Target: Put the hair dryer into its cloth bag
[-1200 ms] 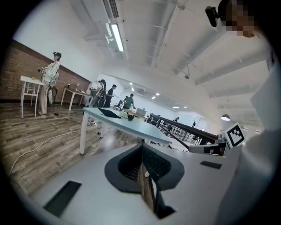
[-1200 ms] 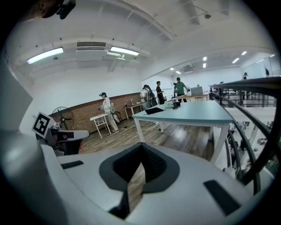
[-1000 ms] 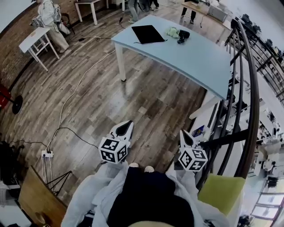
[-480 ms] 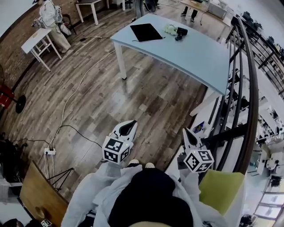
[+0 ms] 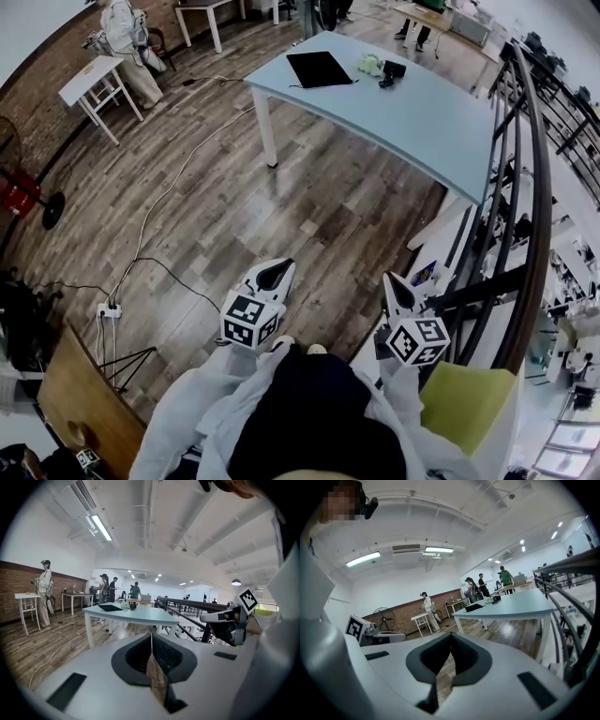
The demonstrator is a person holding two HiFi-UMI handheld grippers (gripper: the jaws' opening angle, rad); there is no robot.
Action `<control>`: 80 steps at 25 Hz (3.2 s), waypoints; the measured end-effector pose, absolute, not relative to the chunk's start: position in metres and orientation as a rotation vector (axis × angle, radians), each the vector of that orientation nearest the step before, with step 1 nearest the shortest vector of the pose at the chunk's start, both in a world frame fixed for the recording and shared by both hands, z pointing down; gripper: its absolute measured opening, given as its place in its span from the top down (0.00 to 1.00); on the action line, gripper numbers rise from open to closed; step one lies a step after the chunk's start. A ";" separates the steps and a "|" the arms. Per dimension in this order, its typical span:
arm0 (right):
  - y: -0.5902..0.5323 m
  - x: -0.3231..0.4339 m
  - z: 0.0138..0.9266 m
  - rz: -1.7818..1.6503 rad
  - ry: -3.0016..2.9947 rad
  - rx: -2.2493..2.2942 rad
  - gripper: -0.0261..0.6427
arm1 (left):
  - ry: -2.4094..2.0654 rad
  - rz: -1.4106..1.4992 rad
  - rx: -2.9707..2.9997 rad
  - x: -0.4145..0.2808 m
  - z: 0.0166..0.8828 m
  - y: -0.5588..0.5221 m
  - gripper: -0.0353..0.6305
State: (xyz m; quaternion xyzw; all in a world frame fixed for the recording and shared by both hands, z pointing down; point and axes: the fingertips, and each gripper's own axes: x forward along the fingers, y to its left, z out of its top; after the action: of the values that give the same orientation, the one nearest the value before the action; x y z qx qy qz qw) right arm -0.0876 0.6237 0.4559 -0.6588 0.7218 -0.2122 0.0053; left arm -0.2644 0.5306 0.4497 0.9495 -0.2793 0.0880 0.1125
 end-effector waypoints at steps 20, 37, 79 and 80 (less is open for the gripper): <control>0.611 -0.052 0.459 -0.676 2.229 -2.009 0.95 | -0.951 0.218 2.721 -0.246 0.461 0.533 0.92; 0.501 -0.008 0.447 -0.654 2.196 -2.062 0.58 | -0.919 0.191 2.703 -0.198 0.455 0.422 0.92; 0.312 0.004 0.472 -0.764 2.122 -2.139 0.58 | -0.834 0.219 2.639 -0.197 0.484 0.223 0.76; 0.309 0.006 0.474 -0.767 2.122 -2.136 0.58 | -0.836 0.221 2.635 -0.196 0.486 0.220 0.76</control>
State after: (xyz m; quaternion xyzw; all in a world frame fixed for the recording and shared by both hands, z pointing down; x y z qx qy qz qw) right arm 0.0060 0.3091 0.4738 -0.6875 0.6828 -0.2468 0.0173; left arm -0.1959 0.2203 0.4862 0.9340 -0.2965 0.0783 0.1832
